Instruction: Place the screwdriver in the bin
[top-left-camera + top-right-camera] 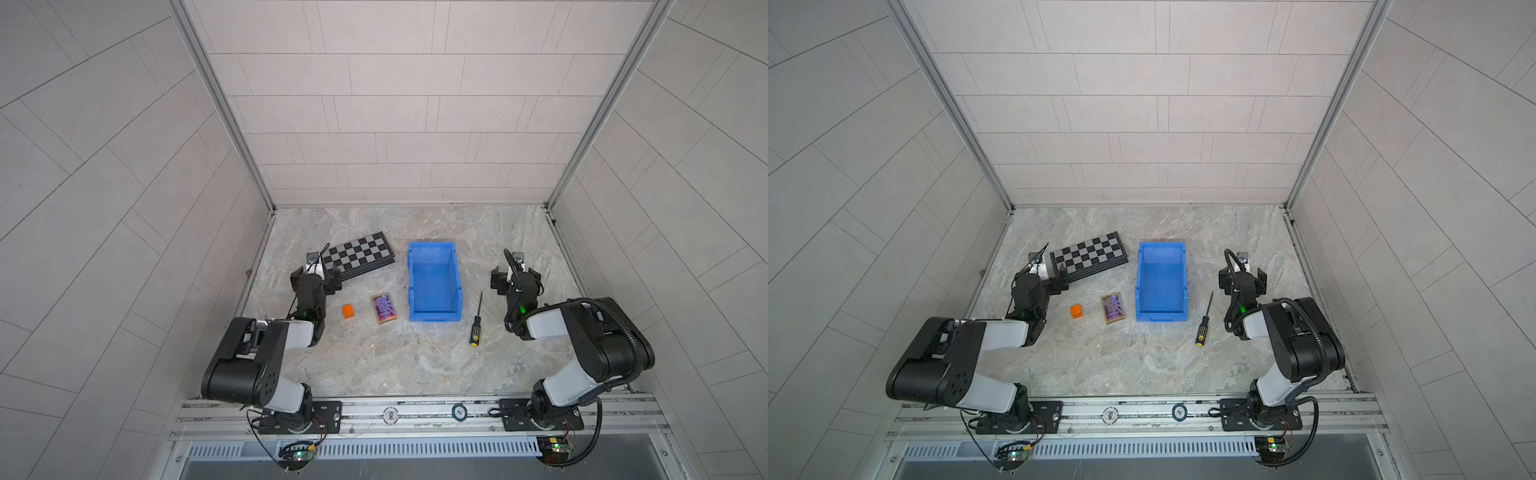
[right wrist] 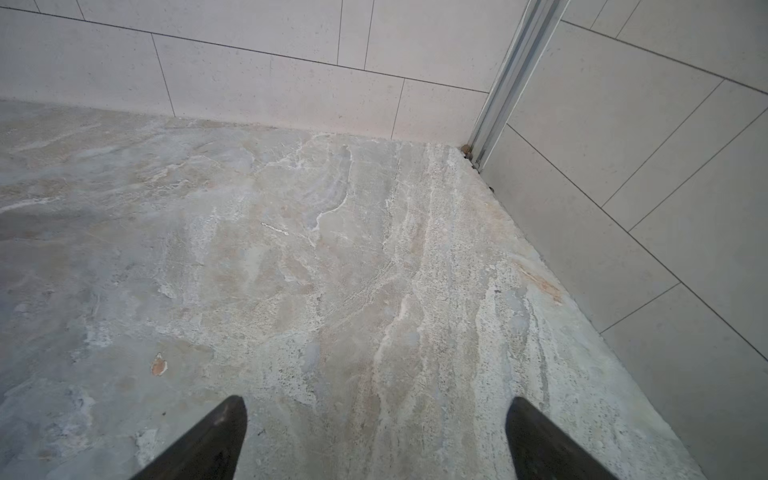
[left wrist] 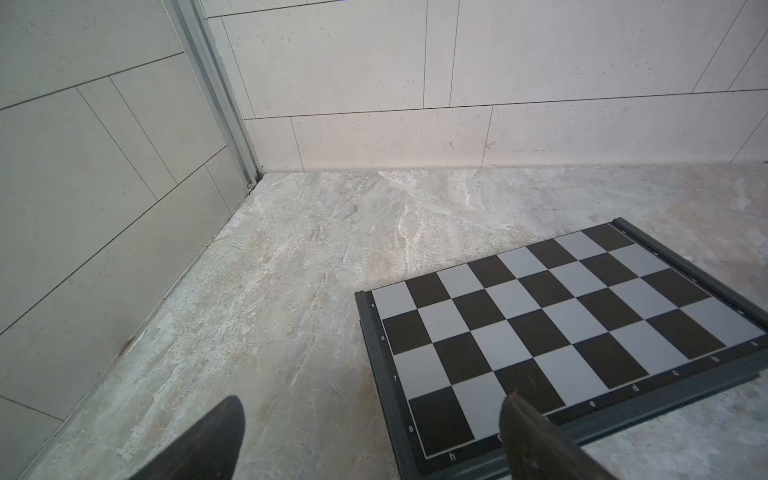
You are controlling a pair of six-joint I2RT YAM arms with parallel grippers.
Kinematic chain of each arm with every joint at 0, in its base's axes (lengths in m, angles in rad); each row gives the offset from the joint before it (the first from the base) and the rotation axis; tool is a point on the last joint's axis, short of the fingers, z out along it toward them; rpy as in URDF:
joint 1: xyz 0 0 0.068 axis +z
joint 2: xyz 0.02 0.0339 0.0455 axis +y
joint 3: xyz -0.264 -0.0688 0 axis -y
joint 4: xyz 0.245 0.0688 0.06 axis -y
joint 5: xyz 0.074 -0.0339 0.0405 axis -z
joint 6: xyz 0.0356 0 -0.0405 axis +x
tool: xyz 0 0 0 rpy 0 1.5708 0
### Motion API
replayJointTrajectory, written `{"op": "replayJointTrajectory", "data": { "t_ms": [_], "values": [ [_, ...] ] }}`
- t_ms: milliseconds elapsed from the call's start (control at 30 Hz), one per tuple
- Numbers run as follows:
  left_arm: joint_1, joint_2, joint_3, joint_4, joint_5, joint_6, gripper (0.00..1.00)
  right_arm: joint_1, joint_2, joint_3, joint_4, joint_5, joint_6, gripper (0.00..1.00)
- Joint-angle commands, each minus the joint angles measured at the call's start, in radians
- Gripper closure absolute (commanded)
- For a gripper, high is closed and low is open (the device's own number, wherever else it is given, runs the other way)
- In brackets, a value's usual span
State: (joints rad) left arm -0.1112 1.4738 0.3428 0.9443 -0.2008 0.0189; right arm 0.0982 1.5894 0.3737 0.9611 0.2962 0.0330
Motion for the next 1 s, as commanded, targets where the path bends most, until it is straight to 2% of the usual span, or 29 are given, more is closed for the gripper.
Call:
{"op": "replayJointTrajectory", "data": {
  "t_ms": [0, 967],
  "values": [
    [0.008, -0.003, 0.019, 0.003, 0.011, 0.006, 0.01, 0.002, 0.001, -0.001, 0.008, 0.009, -0.006, 0.01],
    [0.038, -0.014, 0.007, 0.014, 0.051, -0.004, 0.00, 0.006, 0.003, -0.006, 0.019, 0.020, -0.013, 0.01]
  ]
}}
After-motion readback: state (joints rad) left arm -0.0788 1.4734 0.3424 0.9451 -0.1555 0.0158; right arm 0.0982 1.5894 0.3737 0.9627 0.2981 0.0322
